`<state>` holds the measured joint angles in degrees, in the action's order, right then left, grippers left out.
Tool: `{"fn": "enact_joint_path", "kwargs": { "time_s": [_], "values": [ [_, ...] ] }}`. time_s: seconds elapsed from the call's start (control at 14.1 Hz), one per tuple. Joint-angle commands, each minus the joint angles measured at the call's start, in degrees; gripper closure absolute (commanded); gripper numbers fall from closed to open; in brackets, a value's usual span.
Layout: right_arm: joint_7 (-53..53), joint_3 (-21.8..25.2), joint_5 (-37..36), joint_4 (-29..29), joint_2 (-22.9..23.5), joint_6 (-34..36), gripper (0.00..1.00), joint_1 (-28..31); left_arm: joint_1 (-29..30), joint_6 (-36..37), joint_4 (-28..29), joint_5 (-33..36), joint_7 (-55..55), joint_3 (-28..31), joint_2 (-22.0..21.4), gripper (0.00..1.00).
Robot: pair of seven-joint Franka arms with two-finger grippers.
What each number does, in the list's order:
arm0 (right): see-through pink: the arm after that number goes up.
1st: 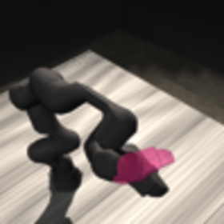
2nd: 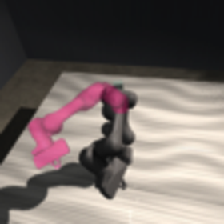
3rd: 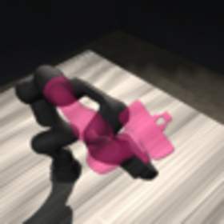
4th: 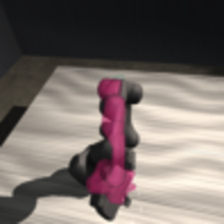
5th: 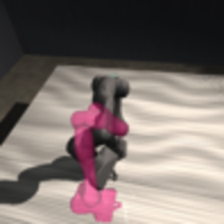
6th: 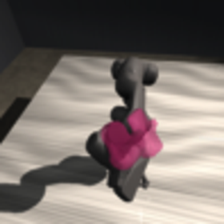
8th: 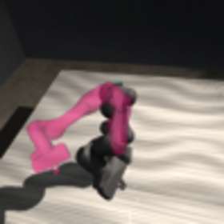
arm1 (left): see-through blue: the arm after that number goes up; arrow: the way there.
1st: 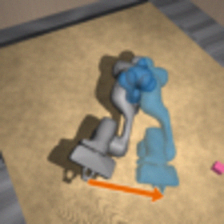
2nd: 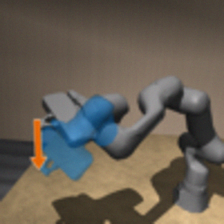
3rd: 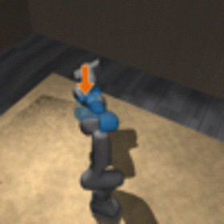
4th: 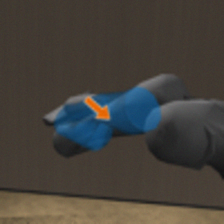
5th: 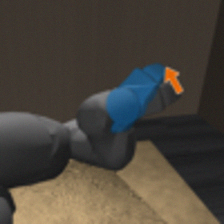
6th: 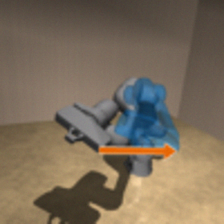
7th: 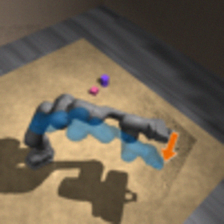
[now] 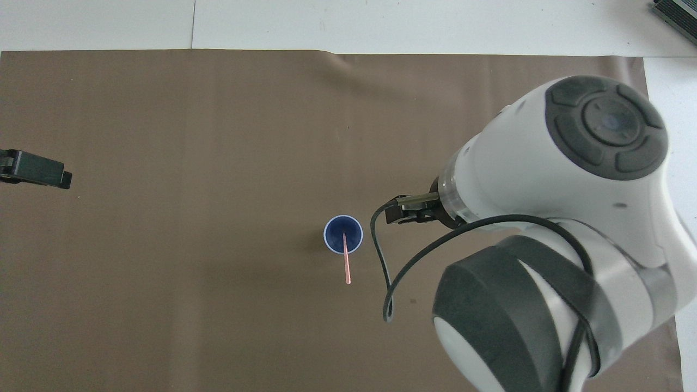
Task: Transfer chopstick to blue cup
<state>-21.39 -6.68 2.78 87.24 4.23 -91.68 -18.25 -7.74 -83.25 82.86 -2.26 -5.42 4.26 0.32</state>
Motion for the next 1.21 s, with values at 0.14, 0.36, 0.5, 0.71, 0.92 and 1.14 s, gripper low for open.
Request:
{"fn": "enact_joint_path", "kwargs": {
  "time_s": [0.14, 0.36, 0.5, 0.71, 0.92, 1.14],
  "values": [
    [0.74, -0.52, -6.90, -3.29, -0.28, -1.04, 0.00, 3.91, 0.89, 0.55, 1.25, 1.03, -0.12, -0.65, -1.28, 0.00],
    [0.21, 1.14, -7.17, -5.92, -0.28, -1.04, 0.00, 3.92, 0.63, 0.55, 1.25, 1.12, -0.12, -0.74, -1.28, 0.00],
    [0.30, 2.81, -7.00, -7.78, -0.54, -0.34, 0.00, 4.01, 0.71, 0.55, 1.25, 1.03, -0.12, -0.74, -1.28, 0.00],
    [0.65, 5.80, -6.30, -7.96, -3.52, 0.10, 0.00, 4.01, 0.71, 0.55, 1.25, 1.03, -0.12, -0.74, -1.20, 0.00],
    [2.22, 9.23, -6.12, -7.96, -5.02, 2.73, 0.00, 4.88, 0.45, 0.37, 1.25, 1.03, 0.06, -0.74, -1.20, 0.00],
    [8.80, 9.58, -3.67, -7.61, -6.16, 5.46, 0.00, 8.74, 0.36, 0.28, 1.25, 1.03, 0.15, -0.74, -1.28, 0.00]
  ]
}}
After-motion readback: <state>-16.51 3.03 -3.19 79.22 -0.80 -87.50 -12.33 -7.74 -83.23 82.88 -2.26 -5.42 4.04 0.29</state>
